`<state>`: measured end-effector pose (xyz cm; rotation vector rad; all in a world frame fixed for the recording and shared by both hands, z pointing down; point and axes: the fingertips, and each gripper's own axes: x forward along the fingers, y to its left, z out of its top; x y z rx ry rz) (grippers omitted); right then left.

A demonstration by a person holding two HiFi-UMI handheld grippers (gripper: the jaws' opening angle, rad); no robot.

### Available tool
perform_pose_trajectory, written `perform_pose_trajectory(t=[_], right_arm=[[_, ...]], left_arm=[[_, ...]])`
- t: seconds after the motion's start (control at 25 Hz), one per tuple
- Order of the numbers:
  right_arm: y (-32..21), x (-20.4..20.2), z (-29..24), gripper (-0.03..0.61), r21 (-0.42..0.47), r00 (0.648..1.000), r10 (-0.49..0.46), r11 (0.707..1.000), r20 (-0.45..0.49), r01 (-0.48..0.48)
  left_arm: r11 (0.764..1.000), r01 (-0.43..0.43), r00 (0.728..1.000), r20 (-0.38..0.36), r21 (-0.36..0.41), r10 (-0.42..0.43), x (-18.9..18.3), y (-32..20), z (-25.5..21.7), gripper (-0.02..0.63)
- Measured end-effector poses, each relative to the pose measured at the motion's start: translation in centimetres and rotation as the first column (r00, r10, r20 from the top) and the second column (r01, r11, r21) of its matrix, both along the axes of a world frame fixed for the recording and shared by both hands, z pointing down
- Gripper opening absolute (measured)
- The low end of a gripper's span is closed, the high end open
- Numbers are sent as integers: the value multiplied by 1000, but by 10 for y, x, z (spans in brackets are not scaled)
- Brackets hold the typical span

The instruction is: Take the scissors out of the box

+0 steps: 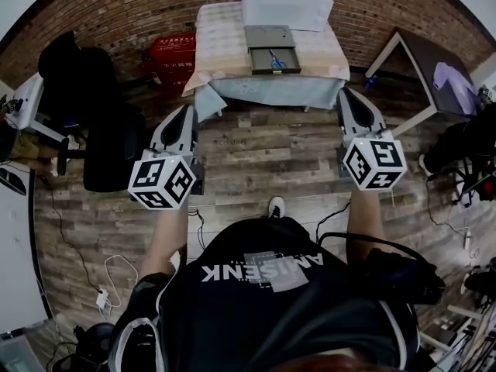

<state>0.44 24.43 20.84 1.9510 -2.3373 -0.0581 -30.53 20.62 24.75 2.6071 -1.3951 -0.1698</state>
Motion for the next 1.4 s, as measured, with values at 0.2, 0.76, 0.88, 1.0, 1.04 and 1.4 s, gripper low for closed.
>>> perform_pose_trajectory(t=[0.2, 0.76, 0.88, 1.0, 1.04, 1.4], right_arm=[[-33, 40, 2, 43, 1, 1000, 1, 1000, 26, -1], [-87, 131, 18, 43, -15, 998, -19, 1000, 64, 20], [-97, 152, 21, 43, -16, 997, -27, 999, 75, 28], [-112, 171, 22, 43, -18, 995, -45, 999, 84, 47], [-117, 176, 23, 43, -20, 995, -53, 998, 84, 55], [-133, 208, 37, 43, -27, 992, -68, 997, 109, 72]], left_arm=[[1000, -2, 1000, 29, -20, 2, 39, -27, 5, 12], [999, 16, 997, 71, -42, -13, 130, -80, 13, 12], [999, 25, 996, 83, -46, -21, 151, -88, 14, 12], [998, 38, 995, 94, -52, -33, 172, -101, 12, 12], [998, 45, 994, 98, -53, -40, 177, -105, 11, 12], [996, 56, 992, 118, -64, -48, 211, -115, 18, 12]])
